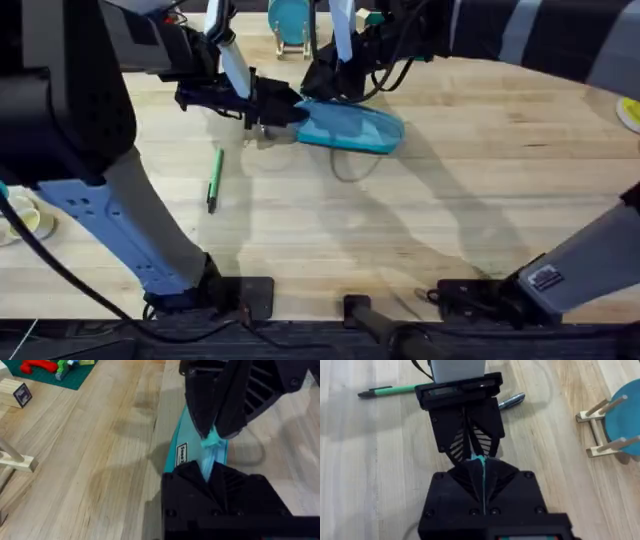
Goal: Unzip the bag, pick up the pens from the table one at a time and place them inside, then zip the bag closed.
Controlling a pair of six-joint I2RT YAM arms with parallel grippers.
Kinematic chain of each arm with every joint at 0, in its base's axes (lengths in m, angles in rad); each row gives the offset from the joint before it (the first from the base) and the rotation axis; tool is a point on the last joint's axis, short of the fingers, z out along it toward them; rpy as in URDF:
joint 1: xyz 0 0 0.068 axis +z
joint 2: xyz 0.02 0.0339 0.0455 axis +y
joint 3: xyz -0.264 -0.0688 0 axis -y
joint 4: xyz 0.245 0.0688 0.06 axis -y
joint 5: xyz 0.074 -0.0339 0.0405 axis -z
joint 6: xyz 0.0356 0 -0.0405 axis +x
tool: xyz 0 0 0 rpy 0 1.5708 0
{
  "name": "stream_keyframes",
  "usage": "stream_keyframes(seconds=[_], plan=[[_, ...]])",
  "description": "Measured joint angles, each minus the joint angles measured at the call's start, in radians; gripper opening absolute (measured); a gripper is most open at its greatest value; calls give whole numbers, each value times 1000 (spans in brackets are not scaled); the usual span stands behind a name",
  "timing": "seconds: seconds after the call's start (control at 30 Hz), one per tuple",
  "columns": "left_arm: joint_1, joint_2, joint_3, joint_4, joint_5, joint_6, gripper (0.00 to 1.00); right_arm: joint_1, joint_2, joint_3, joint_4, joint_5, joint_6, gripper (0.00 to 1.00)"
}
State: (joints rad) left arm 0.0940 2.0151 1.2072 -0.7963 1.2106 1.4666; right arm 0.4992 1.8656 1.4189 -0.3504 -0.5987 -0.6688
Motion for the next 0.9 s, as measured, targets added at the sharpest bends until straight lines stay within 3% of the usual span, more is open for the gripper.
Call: stream_keyframes(seconds=[0.23, 0.4, 0.47, 0.9], plan=[[0, 0, 0, 0, 0, 0, 42, 0, 0, 0, 2, 0, 13, 57], [0, 0, 0, 0, 0, 0, 42, 5, 0, 5, 22, -24, 15, 766], [0, 0, 0, 0, 0, 0, 42, 7, 0, 5, 22, -30, 15, 972], [0, 0, 0, 0, 0, 0, 68, -30, 0, 5, 22, -38, 112, 997]])
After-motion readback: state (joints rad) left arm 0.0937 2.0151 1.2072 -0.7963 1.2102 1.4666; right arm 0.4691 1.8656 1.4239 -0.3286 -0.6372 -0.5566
